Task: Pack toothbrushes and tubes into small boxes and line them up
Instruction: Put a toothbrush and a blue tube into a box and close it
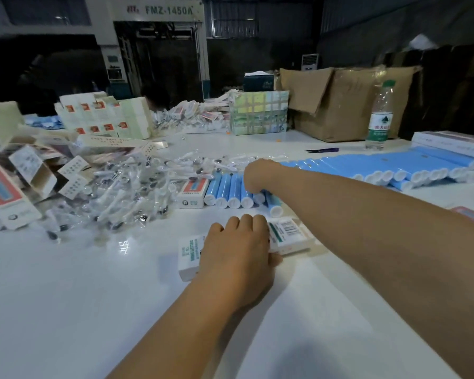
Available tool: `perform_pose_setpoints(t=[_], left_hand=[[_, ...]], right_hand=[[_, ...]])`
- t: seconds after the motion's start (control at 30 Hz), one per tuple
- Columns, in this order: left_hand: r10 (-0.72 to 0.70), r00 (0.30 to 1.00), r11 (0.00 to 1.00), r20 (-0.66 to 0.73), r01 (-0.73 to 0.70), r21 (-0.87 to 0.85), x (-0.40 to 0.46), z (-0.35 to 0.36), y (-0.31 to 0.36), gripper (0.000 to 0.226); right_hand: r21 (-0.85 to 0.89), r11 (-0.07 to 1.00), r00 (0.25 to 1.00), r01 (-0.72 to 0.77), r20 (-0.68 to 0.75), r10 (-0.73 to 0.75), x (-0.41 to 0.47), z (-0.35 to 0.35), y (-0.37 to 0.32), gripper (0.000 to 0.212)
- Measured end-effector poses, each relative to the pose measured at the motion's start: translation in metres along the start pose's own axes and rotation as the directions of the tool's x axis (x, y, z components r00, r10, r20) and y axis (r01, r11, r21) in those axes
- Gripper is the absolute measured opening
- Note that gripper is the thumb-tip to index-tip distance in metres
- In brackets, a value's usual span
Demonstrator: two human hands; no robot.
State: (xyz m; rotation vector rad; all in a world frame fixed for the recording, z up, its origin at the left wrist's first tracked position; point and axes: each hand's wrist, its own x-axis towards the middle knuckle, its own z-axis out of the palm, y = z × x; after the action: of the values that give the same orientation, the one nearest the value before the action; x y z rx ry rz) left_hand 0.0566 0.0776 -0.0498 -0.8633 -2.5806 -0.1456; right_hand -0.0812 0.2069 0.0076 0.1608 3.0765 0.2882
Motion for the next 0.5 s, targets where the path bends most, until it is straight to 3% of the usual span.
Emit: perform_pose_setpoints(t=[0.1,0.23,0.27,0.37,0.5], left_hand=[[-0.003,0.999,1.0,0.033,0.003,0.0,0.002,0.002,-0.003,0.04],[0.005,0.998,1.0,0.064,-0.005,0.005,0.004,0.003,-0.006,0.042],[0.006,0.998,1.0,0.065,-0.006,0.004,0.004,0.004,-0.007,0.042],[0.007,0.997,1.0,0.073,-0.007,-0.003,0.004,0.004,-0.008,0.043],[0.003,0.997,0.999,0.081,-0.006,0.035,0.003,0.003,-0.007,0.042]], right_hand=[[-0.036,0.999,0.996,-0.015,0.083,0.018,0.003,-0.006,-0.007,0.028],[-0.127,0.992,0.976,-0.017,0.215,0.044,-0.01,-0.022,-0.013,0.01],[-0.144,0.989,0.971,-0.015,0.235,0.049,-0.012,-0.023,-0.015,0.014],[-0.225,0.973,0.972,0.043,0.235,0.012,-0.021,-0.025,-0.018,0.03],[-0.229,0.968,0.973,0.097,0.224,-0.045,-0.027,-0.013,-0.018,0.028]])
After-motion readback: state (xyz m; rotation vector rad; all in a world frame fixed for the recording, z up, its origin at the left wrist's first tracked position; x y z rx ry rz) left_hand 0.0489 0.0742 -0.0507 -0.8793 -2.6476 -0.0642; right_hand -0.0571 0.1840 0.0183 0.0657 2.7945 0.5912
